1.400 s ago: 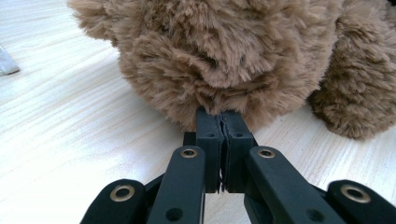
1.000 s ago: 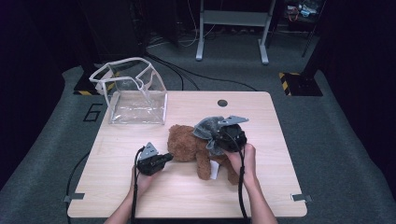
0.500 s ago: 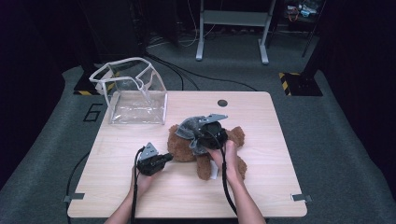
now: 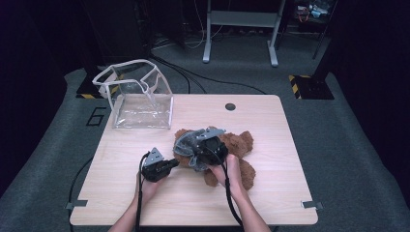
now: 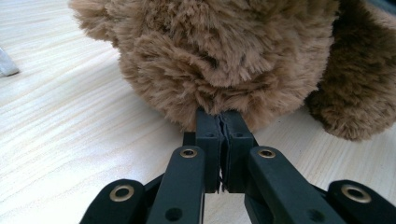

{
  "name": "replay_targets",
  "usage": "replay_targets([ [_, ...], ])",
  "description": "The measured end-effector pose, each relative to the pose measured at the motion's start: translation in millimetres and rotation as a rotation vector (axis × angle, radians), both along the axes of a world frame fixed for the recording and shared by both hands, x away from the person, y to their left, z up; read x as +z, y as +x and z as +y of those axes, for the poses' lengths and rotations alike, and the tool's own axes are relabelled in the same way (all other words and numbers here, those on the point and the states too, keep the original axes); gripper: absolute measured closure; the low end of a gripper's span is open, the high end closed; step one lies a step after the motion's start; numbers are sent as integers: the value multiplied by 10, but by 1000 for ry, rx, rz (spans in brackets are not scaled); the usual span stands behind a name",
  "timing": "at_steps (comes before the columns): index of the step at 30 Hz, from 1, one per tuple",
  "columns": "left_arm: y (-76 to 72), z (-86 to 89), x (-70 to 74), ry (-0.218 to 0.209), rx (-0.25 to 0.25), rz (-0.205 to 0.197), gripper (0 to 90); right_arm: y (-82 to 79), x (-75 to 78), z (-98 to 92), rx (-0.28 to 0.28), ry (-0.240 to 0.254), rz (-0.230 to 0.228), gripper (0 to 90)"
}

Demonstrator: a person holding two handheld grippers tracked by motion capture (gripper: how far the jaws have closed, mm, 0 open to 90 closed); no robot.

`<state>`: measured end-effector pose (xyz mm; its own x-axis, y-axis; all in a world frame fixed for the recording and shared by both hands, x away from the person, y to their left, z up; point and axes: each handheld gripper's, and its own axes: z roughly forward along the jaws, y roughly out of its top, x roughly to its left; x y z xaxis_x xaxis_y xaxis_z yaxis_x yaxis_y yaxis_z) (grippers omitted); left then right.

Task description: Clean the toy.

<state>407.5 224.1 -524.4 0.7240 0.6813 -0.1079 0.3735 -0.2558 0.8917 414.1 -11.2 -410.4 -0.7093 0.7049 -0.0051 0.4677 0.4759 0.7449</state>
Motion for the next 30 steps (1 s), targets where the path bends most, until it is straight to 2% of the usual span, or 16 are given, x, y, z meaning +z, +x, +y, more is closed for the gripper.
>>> replay_targets([
  [7,0,2,1,2,1,1,875,-125,-166,46,41,-6,30,747],
  [11,3,6,1,4,1,-2,875,-159,-338,91,68,-29,69,747],
  [14,3,9,2,4,0,-1,874,-180,-490,139,67,-29,122,747],
  [16,3,9,2,3,0,-1,874,-177,-517,137,83,-42,127,747],
  [17,3,10,2,3,0,-1,874,-195,-557,157,69,-36,152,747],
  [19,3,11,2,3,-1,-1,874,-196,-597,156,82,-45,151,747],
  [21,2,12,0,-2,2,-5,873,-204,-585,137,89,-40,149,747],
  [24,-1,17,1,-11,-1,5,873,-232,-488,82,86,-15,139,747],
  [30,1,19,3,-4,-4,1,872,-232,-166,-86,63,54,67,747],
])
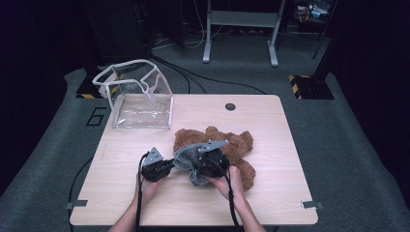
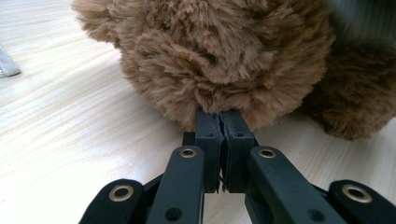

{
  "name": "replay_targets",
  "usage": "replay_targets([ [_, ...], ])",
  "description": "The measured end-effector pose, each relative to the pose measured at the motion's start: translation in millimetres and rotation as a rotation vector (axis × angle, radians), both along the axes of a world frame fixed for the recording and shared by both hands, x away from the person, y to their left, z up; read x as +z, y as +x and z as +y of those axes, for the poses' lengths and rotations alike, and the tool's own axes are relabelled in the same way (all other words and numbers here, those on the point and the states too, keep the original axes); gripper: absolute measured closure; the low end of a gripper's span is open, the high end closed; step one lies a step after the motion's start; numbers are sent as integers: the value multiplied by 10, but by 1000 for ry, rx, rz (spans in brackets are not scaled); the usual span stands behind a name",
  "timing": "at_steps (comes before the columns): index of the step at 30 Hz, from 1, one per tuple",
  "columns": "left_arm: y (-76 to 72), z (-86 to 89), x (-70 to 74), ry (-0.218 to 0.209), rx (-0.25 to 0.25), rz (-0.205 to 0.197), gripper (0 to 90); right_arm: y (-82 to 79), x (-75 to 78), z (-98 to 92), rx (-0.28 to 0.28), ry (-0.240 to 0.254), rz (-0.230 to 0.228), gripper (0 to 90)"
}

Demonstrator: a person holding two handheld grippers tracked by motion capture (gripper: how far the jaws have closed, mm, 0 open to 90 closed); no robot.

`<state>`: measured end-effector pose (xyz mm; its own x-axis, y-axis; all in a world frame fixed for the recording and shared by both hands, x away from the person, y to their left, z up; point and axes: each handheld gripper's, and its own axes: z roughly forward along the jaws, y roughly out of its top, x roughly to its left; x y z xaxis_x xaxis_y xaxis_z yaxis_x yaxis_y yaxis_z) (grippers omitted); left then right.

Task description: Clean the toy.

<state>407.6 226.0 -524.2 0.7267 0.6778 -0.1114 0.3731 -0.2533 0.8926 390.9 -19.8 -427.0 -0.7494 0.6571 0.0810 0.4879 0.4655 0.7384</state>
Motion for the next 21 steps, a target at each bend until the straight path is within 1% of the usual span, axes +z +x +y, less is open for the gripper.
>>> replay_targets([
  [2,0,0,0,0,0,0,872,19,119,-54,-29,19,-23,747],
  [4,0,0,0,0,0,0,873,59,226,-104,-52,28,-50,747],
  [6,1,2,1,5,-2,-2,872,110,321,-143,-79,38,-67,747],
  [10,1,2,1,7,-2,-3,873,250,446,-159,-113,45,-99,747],
  [12,0,-6,-6,1,7,-11,873,323,470,-135,-122,44,-101,747],
  [13,-2,-2,0,2,0,0,873,361,477,-110,-134,36,-103,747],
  [14,-2,-1,-1,2,0,0,873,418,478,-82,-134,35,-99,746],
  [15,-2,-3,-2,2,2,-1,873,460,471,-57,-134,22,-106,746],
  [16,-3,-3,-1,2,1,0,873,492,463,-23,-142,13,-97,747],
  [18,-3,-4,-1,-4,2,3,873,554,424,34,-136,3,-82,747],
  [19,0,0,0,0,1,-1,873,577,395,66,-132,-11,-78,746],
  [20,-1,-2,-1,-3,2,2,873,588,377,78,-127,-15,-72,747],
  [21,1,0,0,-3,0,2,873,589,358,98,-132,-8,-59,747],
])
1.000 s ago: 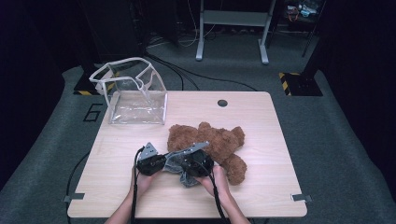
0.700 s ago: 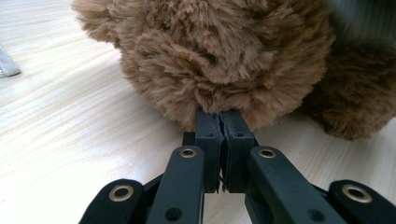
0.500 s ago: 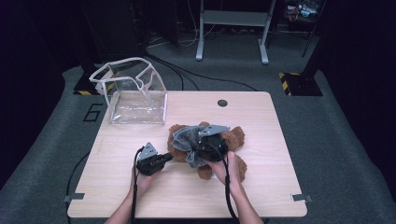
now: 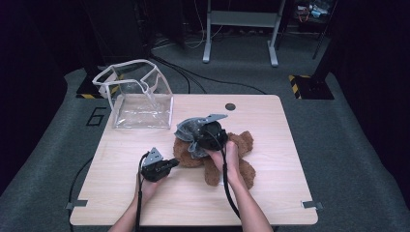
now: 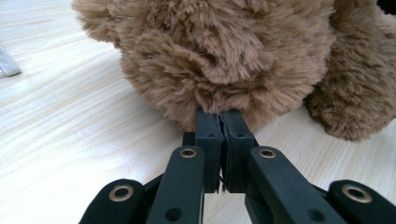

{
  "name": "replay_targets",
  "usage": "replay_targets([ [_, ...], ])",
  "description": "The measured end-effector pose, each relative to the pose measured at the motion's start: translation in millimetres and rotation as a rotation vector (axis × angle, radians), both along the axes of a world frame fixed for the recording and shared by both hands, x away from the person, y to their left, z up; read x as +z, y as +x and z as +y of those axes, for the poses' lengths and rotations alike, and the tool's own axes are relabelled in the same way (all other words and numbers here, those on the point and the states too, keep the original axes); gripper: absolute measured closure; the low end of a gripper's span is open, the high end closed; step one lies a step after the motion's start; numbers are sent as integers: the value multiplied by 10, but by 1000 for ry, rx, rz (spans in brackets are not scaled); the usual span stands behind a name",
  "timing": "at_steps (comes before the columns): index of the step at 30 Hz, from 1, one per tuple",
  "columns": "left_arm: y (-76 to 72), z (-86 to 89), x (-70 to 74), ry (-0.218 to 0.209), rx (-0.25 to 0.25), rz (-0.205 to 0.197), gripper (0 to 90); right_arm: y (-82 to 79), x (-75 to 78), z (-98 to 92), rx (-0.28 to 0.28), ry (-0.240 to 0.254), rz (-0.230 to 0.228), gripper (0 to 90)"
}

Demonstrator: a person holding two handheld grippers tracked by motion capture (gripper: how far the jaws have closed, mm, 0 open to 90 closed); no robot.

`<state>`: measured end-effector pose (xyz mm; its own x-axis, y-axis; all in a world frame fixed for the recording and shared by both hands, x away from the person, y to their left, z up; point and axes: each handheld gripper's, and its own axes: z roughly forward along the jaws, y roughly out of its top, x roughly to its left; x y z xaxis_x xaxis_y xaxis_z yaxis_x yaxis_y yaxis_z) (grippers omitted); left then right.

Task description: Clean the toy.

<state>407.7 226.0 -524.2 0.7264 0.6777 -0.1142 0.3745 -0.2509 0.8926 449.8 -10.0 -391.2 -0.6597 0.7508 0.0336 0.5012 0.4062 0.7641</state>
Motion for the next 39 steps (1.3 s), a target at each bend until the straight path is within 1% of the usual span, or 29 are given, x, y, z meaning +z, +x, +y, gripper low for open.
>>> replay_targets([
  [2,0,0,0,0,0,0,873,-9,-47,22,14,-16,6,747],
  [3,0,-2,0,0,0,1,873,-20,-60,31,15,-12,7,747],
  [4,0,-3,0,1,0,1,873,-42,-78,33,26,-21,4,748],
  [8,-1,-4,0,-3,0,2,873,-143,-103,40,37,-16,13,747],
  [9,4,4,1,9,-3,-4,873,-172,-111,40,43,-20,14,747],
  [11,1,3,2,6,-4,0,872,-239,-143,49,56,-27,11,747],
  [14,1,3,1,8,-2,-3,873,-316,-192,68,55,-35,21,748],
  [15,1,-3,-1,-1,3,-3,873,-353,-217,78,56,-32,23,748],
  [17,2,0,0,4,3,-4,873,-402,-265,91,69,-42,28,748],
  [20,2,0,0,4,3,-4,873,-469,-377,115,90,-43,40,749],
  [22,2,0,1,5,4,-4,873,-500,-454,130,90,-40,62,750],
  [23,1,-2,0,4,5,-4,873,-505,-485,130,97,-48,67,751],
  [24,2,0,1,5,4,-4,873,-524,-527,147,93,-47,85,752],
  [25,0,-1,0,2,3,0,873,-543,-579,159,95,-58,102,752],
  [27,0,1,0,1,1,0,873,-575,-662,174,93,-64,125,753],
  [28,-3,-1,-1,-4,3,2,873,-588,-685,163,93,-56,128,754],
  [29,0,5,1,1,3,-6,873,-595,-683,136,101,-51,124,755],
  [30,1,6,0,-1,4,-9,873,-613,-645,96,90,-22,118,757],
  [31,2,6,1,0,3,-8,873,-613,-582,41,96,2,104,758],
  [32,-2,3,1,0,1,-3,873,-621,-496,-5,80,30,92,758],
  [35,-2,2,0,0,2,-5,873,-576,-198,-138,50,63,22,758],
  [36,1,7,2,9,0,-9,873,-537,-59,-185,26,70,-7,758],
  [37,4,9,2,14,-2,-16,873,-501,15,-211,16,76,-28,758],
  [38,1,4,0,8,1,-12,873,-434,123,-242,4,88,-44,758],
  [39,1,4,0,7,2,-13,873,-373,188,-252,-10,90,-54,758],
])
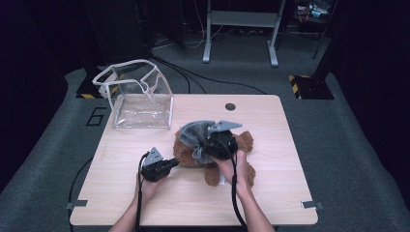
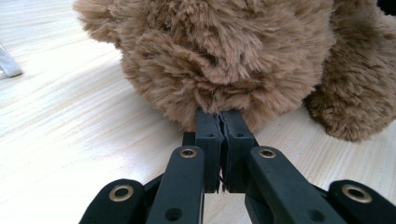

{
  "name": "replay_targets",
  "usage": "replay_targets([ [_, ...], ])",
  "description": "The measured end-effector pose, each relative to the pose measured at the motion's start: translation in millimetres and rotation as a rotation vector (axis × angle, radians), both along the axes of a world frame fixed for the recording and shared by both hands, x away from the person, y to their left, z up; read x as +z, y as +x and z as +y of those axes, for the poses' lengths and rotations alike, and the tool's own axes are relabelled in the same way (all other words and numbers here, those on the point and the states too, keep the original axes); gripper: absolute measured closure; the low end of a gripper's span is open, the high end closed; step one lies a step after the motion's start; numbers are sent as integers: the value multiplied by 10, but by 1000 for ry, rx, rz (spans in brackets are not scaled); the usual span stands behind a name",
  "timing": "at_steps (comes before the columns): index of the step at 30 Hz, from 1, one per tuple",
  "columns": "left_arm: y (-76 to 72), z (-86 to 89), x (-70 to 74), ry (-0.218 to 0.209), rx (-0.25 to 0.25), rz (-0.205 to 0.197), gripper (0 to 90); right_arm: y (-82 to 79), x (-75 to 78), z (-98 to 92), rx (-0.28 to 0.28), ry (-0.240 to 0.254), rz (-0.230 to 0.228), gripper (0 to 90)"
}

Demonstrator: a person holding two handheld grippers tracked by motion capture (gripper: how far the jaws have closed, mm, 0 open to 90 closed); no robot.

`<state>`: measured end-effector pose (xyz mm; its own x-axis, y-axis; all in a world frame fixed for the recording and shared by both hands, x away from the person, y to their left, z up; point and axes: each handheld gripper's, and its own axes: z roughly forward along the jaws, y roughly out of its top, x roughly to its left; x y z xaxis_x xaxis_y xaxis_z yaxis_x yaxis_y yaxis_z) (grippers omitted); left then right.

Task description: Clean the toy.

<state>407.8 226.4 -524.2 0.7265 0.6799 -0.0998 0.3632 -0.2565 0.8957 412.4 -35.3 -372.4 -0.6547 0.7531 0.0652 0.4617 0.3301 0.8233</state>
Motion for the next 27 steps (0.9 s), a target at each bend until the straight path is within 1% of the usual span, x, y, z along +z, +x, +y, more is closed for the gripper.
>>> replay_targets([
  [2,0,2,0,0,0,-1,873,113,66,8,-13,1,2,758],
  [4,-4,3,2,1,-2,4,873,251,69,61,-25,-20,12,758],
  [5,-7,-3,0,-5,1,7,873,309,49,92,-25,-28,25,758],
  [6,-7,-3,0,-5,1,8,874,364,18,114,-22,-47,29,758],
  [7,-2,2,3,-1,-5,4,874,408,-17,143,-27,-54,45,758],
  [8,-8,-4,0,-12,2,11,874,447,-58,166,-24,-63,58,758],
  [11,-8,-4,1,-11,1,10,873,513,-180,234,-21,-71,97,757],
  [12,-7,-4,0,-11,0,11,873,513,-205,246,-16,-76,105,758],
  [13,-7,-7,0,-12,-1,12,873,512,-240,262,-6,-87,100,758],
  [14,-7,-11,-2,-13,1,10,873,499,-250,280,-14,-76,107,758],
  [15,-7,-12,-2,-13,0,10,873,492,-253,277,-4,-84,96,758],
  [16,-7,-10,-2,-13,0,10,873,470,-246,285,-1,-77,99,759],
  [17,-2,1,2,-2,-7,4,873,455,-240,291,10,-77,95,758],
  [18,-7,-4,0,-12,-1,11,873,422,-232,309,11,-77,103,759],
  [20,-3,0,1,-7,-4,8,873,369,-242,347,38,-100,78,759],
  [21,-4,-6,0,-10,-2,12,874,336,-261,378,43,-111,78,761],
  [22,0,-6,1,-1,-3,5,874,302,-281,404,39,-114,80,762],
  [23,-5,-14,-2,-6,1,5,874,267,-292,420,38,-117,88,762],
  [24,-5,-12,-1,-4,0,3,874,245,-305,419,52,-116,80,762],
  [25,-7,-11,-1,-8,0,7,874,209,-308,427,52,-113,87,762],
  [27,-6,-11,-1,-8,1,6,874,150,-325,430,67,-124,85,763],
])
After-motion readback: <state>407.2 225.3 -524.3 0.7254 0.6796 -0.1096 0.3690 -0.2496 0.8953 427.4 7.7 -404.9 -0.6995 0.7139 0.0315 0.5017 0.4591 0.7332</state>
